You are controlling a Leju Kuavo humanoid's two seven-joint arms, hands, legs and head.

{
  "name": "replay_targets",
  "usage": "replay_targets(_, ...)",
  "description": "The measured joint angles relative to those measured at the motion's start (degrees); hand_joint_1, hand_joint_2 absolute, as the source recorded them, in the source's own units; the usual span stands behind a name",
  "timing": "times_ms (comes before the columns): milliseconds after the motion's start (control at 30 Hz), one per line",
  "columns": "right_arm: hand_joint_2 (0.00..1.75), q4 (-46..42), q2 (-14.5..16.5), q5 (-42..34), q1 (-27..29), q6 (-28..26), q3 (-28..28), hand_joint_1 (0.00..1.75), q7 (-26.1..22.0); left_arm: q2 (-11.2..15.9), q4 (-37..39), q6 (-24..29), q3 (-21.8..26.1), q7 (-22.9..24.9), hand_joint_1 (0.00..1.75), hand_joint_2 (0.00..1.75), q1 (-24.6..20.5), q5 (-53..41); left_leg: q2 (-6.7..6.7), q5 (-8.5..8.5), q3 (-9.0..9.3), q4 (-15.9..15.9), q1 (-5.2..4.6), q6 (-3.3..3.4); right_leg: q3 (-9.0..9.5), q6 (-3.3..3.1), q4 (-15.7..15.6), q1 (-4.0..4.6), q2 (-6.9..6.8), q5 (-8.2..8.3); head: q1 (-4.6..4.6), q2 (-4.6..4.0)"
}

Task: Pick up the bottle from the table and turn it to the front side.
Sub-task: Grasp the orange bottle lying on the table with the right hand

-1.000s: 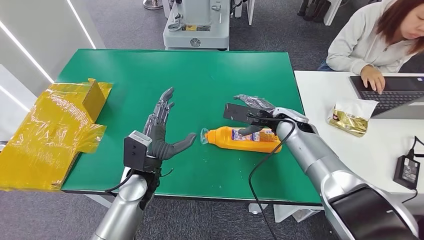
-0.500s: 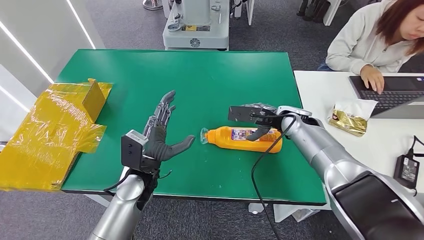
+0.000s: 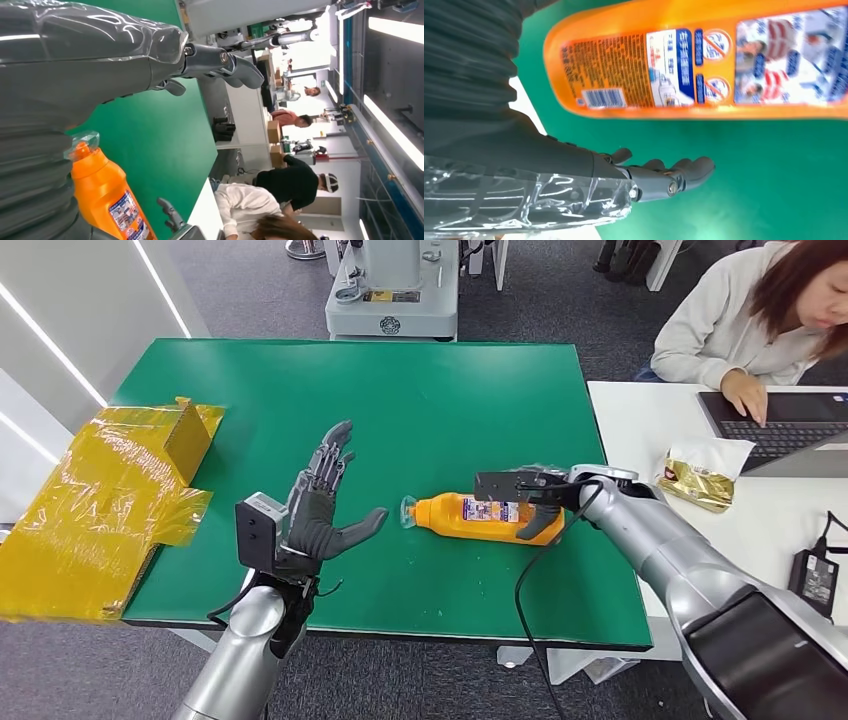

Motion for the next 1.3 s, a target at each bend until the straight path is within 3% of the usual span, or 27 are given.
replay_targets(400, 1.75, 0.85, -2.22, 0.15, 1.89, -4.19, 6.5, 0.0, -0.66, 0.11, 0.01, -0.44, 0.0, 0.2, 0.0, 1.75, 1.32, 1.15, -0.01, 0.0, -0.02, 0.0, 0.0, 0.0, 0.0, 0.0, 0.0, 0.0, -0.01, 0.0, 0.0, 0.0)
replay_targets(433, 1.75, 0.9, -2.3, 0.19, 2.1, -4.54, 6.81, 0.33, -0.73, 0.11, 0.01, -0.45, 0.0, 0.2, 0.0, 1.75, 1.4, 1.15, -0.01, 0.0, -0.02, 0.0, 0.0, 0.0, 0.0, 0.0, 0.0, 0.0, -0.01, 0.0, -0.01, 0.0)
replay_targets(533, 1.75, 1.06, -2.49, 0.47, 2.67, -5.57, 7.57, 1.64, -0.86, 0.12, 0.01, -0.45, 0.0, 0.2, 0.0, 1.75, 1.58, 1.15, 0.0, -0.01, -0.02, 0.0, -0.01, 0.0, 0.0, 0.0, 0.0, -0.01, -0.01, 0.0, -0.01, 0.0)
replay_targets(567, 1.75, 1.12, -2.55, 0.68, 2.86, -6.14, 7.86, 1.75, -0.87, 0.13, 0.03, -0.45, 0.0, 0.2, 0.0, 1.75, 1.59, 1.15, 0.0, -0.01, -0.01, 0.0, 0.0, 0.0, 0.0, 0.0, 0.0, 0.0, -0.01, 0.0, 0.0, 0.0)
replay_targets(1100, 1.75, 1.39, -3.57, 1.29, 5.89, -18.41, 10.74, 1.75, -2.08, 0.46, 1.05, -0.43, 0.28, 0.14, 0.0, 1.75, 2.82, 0.8, 0.05, 0.0, 0.07, 0.0, 0.0, 0.0, 0.07, 0.01, -0.02, 0.0, 0.03, 0.01, 0.0, 0.0)
replay_targets(1300, 1.75, -1.08, -3.68, -12.51, 10.56, -21.14, 5.66, 1.75, -9.72, 0.51, 0.81, 1.86, 0.29, -0.26, 0.0, 1.75, 3.19, -1.18, 0.04, 0.0, 0.1, -0.01, 0.01, 0.0, 0.13, 0.01, -0.01, 0.01, 0.02, 0.01, -0.01, 0.0)
